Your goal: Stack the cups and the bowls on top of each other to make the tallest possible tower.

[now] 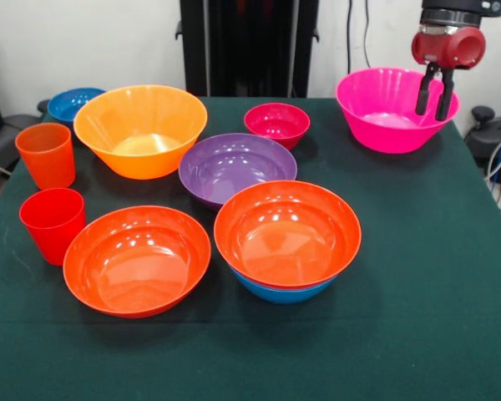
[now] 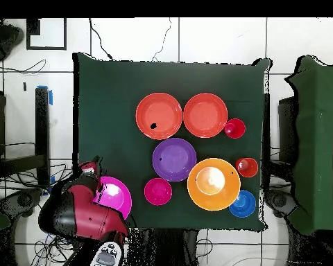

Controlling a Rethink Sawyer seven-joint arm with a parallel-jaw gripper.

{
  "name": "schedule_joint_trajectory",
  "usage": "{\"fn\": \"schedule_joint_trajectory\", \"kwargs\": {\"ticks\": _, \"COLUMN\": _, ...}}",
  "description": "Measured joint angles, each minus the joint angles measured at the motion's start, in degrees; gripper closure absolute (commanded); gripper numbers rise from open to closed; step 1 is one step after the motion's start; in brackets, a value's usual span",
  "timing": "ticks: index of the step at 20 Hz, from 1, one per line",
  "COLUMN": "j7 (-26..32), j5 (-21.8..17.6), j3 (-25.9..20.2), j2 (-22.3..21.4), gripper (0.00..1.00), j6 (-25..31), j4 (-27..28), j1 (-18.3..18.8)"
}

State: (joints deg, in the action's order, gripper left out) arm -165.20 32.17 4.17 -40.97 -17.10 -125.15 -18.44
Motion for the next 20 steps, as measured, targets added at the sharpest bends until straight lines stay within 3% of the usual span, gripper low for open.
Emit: {"fn": "schedule_joint_trajectory", "kwargs": {"ticks": 20, "j7": 0.0, "j5": -0.32, "j3": -0.03, "j2": 4.89, "gripper": 0.0, "j6": -0.3, "j4": 0.03, "j1": 0.73}}
